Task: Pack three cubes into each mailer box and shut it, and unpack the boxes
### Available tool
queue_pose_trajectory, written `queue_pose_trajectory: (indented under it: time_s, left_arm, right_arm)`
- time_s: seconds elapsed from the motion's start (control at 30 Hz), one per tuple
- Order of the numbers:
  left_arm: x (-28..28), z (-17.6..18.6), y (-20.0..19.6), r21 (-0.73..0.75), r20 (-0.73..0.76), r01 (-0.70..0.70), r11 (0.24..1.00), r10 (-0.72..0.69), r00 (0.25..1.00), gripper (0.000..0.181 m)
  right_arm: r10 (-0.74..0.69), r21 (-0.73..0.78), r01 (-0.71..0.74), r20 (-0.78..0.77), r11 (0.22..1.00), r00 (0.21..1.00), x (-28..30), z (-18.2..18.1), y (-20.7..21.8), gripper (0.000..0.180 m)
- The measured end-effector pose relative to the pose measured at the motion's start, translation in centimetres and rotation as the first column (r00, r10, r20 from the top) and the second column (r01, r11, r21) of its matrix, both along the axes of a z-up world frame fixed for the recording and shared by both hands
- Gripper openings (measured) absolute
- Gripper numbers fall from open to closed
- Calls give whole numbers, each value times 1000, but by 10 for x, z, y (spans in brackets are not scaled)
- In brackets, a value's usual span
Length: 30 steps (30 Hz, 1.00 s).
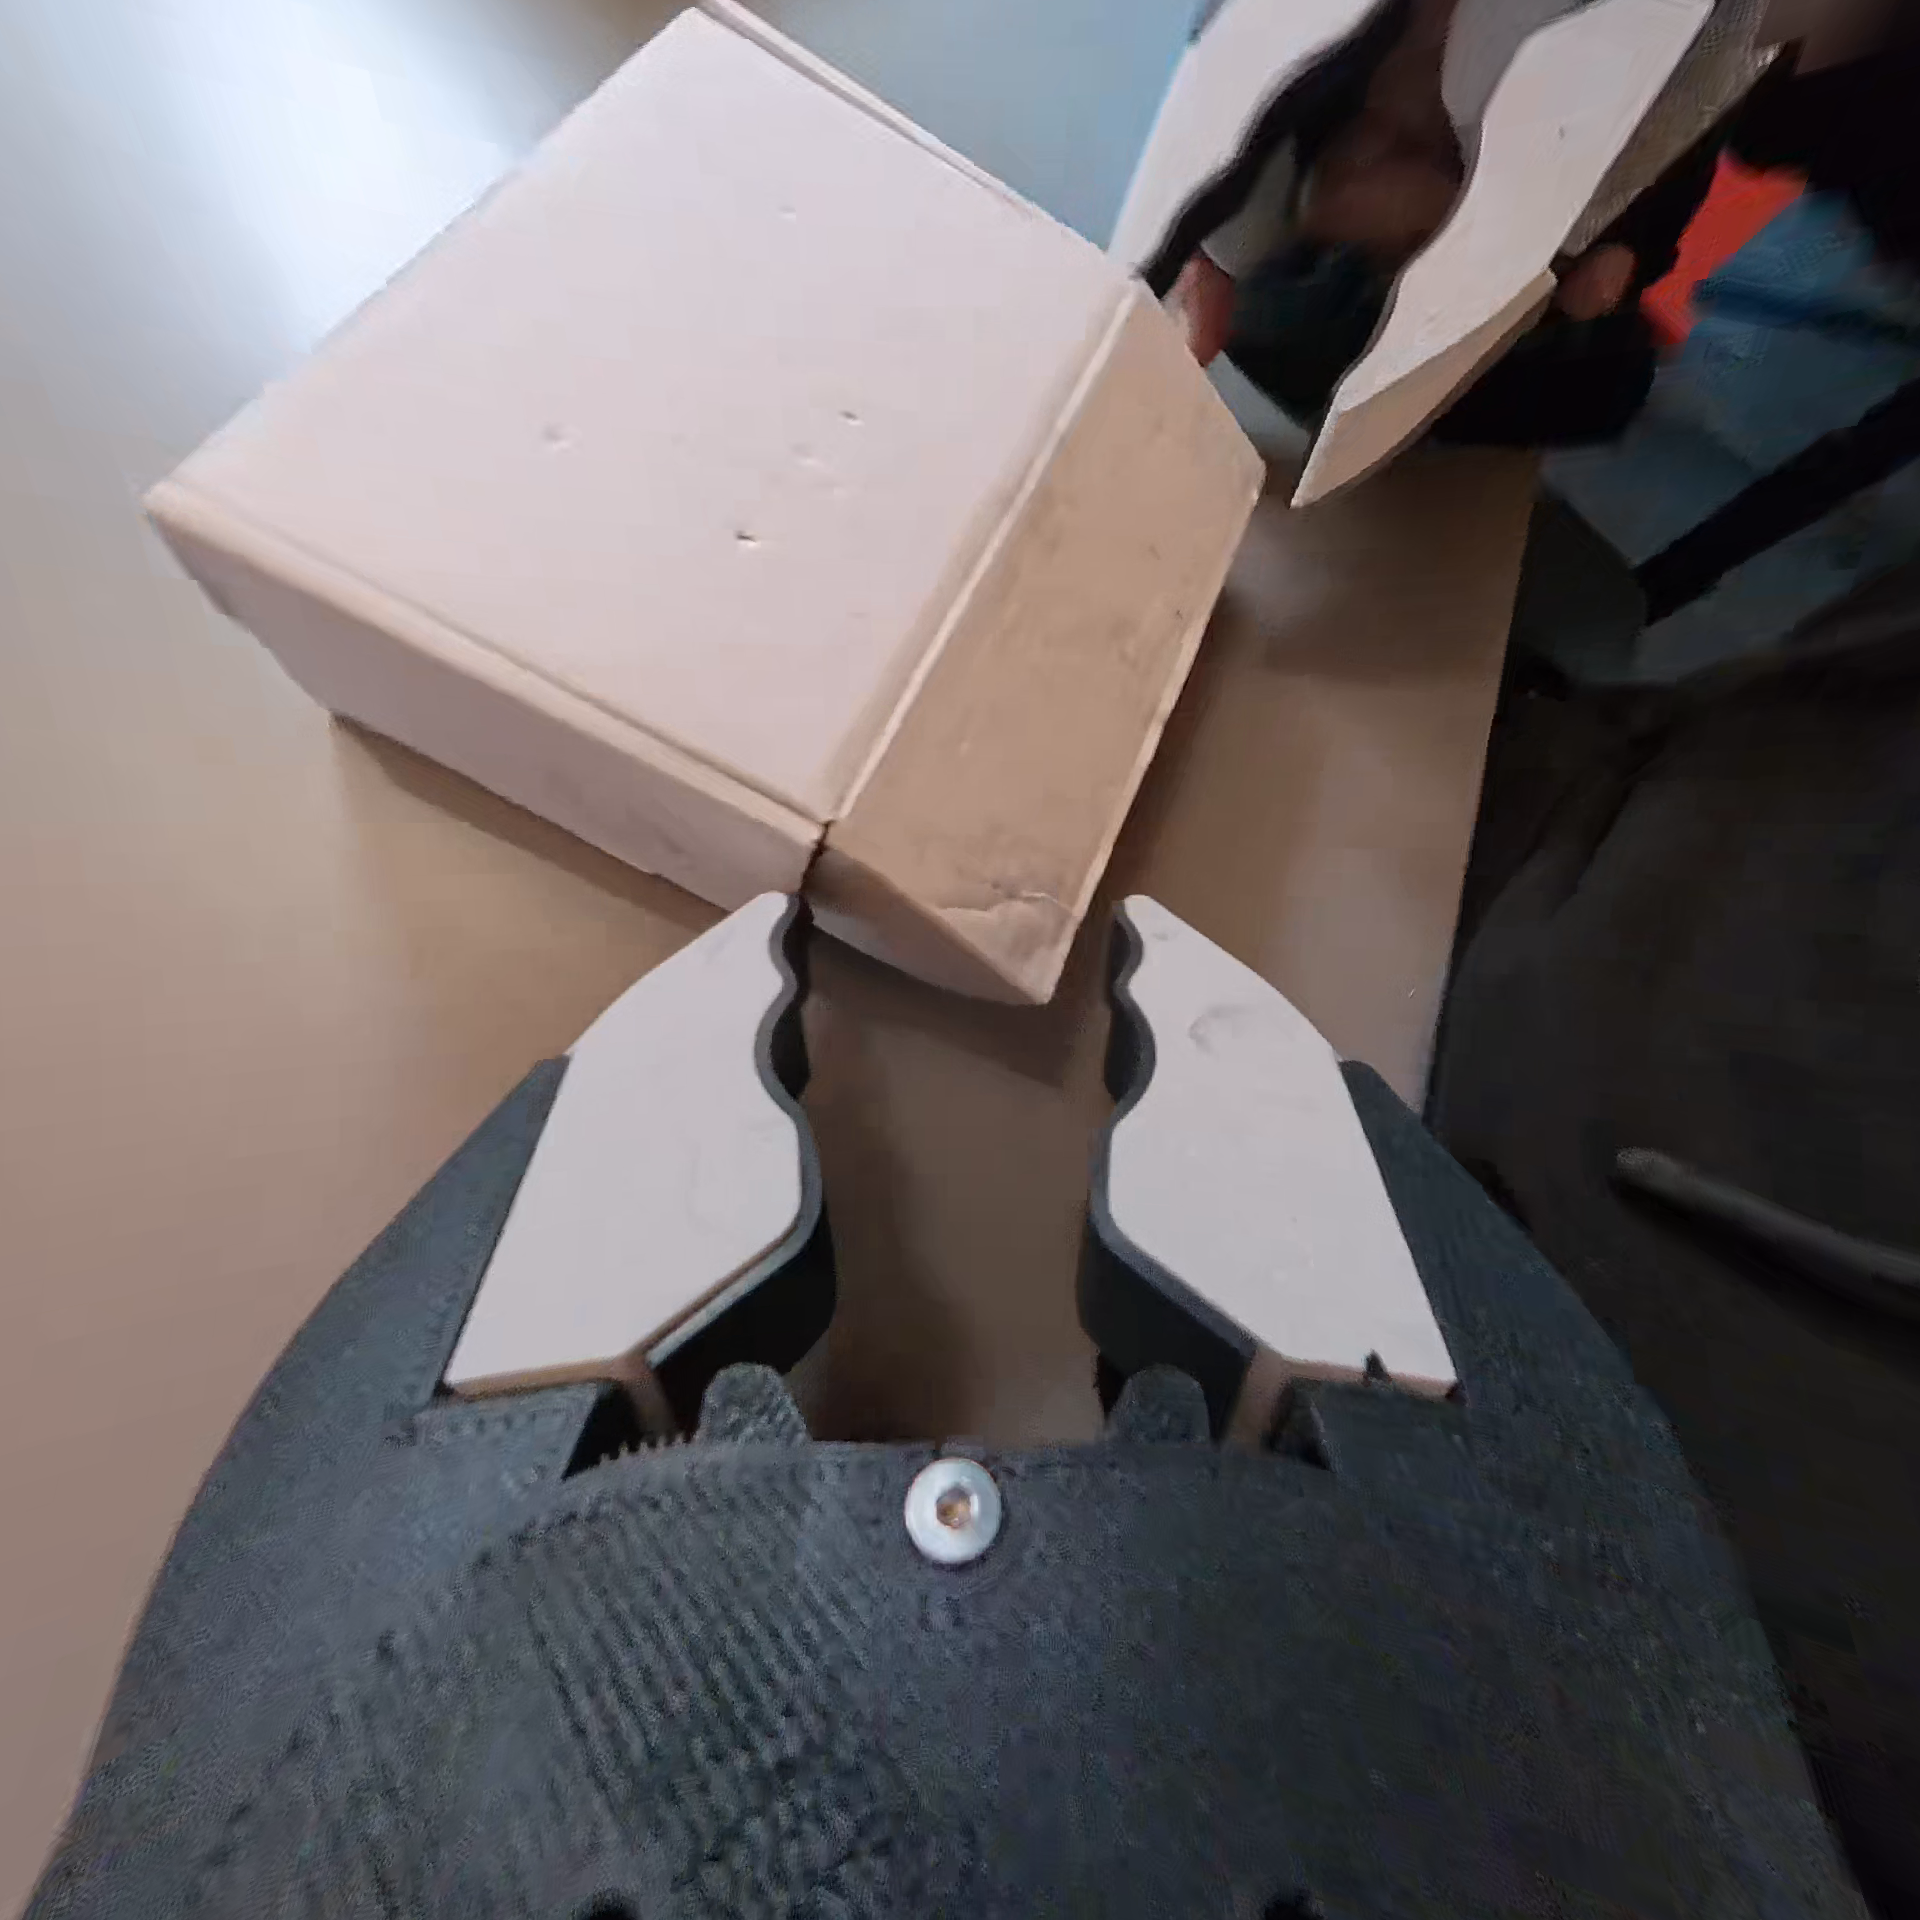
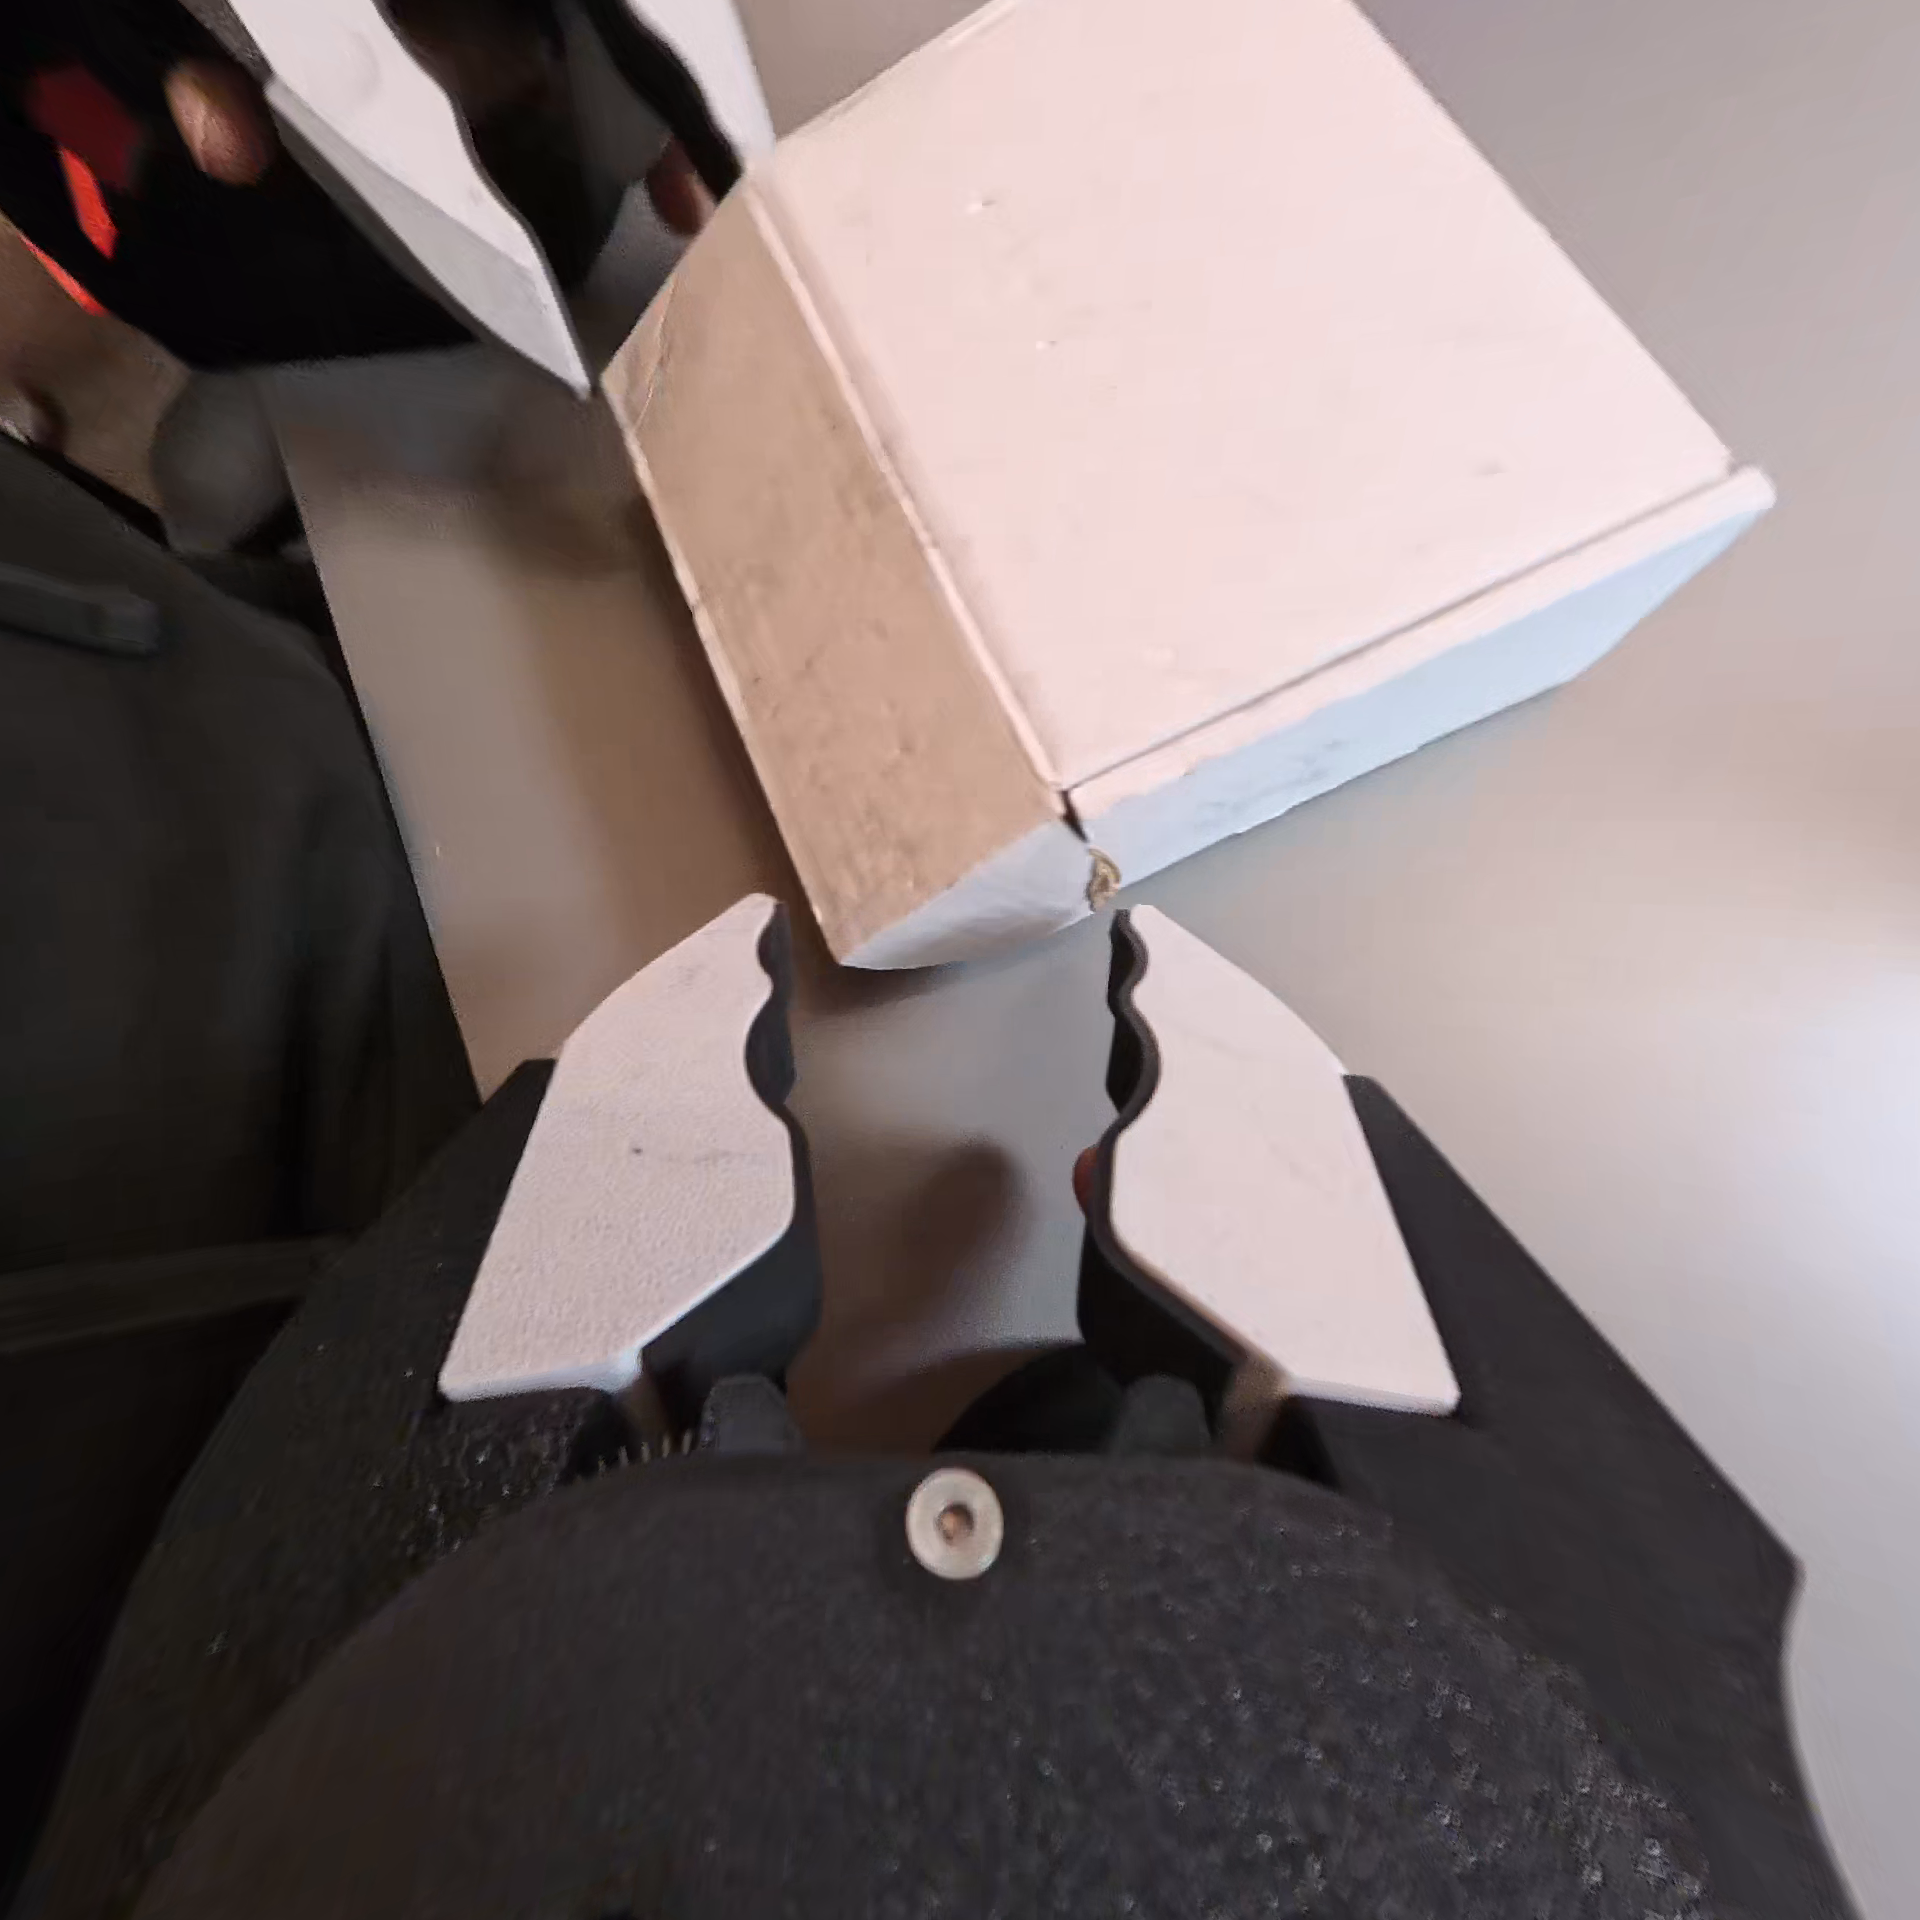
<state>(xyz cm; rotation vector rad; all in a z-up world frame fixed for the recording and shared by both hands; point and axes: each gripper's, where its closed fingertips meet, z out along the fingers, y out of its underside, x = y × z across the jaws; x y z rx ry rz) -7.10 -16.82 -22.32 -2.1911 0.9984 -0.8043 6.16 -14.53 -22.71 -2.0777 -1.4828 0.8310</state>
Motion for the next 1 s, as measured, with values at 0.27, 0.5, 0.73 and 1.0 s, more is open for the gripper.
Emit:
queue_pose_trajectory:
  time_s: [0.27, 0.5, 0.73, 1.0]
  left_arm:
    - [1, -13, 4, 288, -223, 54, 956, 13, 975, 47]
    - [11, 2, -3, 60, -62, -8, 998, 11, 998, 38]
    - [12, -6, -1, 37, -68, -5, 999, 8, 998, 39]
    - [8, -1, -10, 11, -55, 63, 998, -62, 997, 53]
  right_arm:
    - [28, 327, -59, 97, 943, 995, -5, -12, 5, 57]
    - [23, -84, -23, -3, 996, 1000, -4, 2, -7, 35]
    - [16, -118, -19, -23, 993, 1000, -3, -6, 0, 40]
    - [66, -82, -69, -41, 994, 997, 5, 3, -2, 55]
